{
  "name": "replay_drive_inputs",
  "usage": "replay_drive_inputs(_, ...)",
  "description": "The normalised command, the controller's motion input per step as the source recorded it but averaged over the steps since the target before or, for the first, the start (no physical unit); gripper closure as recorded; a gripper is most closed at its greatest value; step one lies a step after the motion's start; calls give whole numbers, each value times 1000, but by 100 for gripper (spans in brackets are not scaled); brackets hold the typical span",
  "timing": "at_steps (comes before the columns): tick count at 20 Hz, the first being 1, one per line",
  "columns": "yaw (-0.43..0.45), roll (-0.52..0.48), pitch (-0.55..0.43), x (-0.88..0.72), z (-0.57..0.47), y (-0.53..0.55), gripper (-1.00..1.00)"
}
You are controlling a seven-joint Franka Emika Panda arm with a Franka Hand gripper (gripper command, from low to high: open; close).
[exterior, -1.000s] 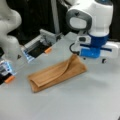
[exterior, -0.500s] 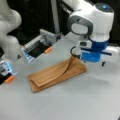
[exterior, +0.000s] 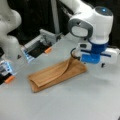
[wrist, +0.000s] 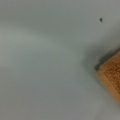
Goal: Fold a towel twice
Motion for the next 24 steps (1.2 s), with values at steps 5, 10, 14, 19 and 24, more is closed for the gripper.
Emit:
replay_drive_inputs(5,27,-40,-37,-348,-158,-45,-100)
replay_drive_inputs(10,4,-60,-82,-338,-159,-79,-100)
replay_drive_inputs(14,-13,-88,-143,-265,-230,-87,-100)
replay_drive_inputs(19,-14,-93,-201,-152,-299,-82,-100)
replay_drive_inputs(24,-61,-136,-189,-52,-268,12,-100)
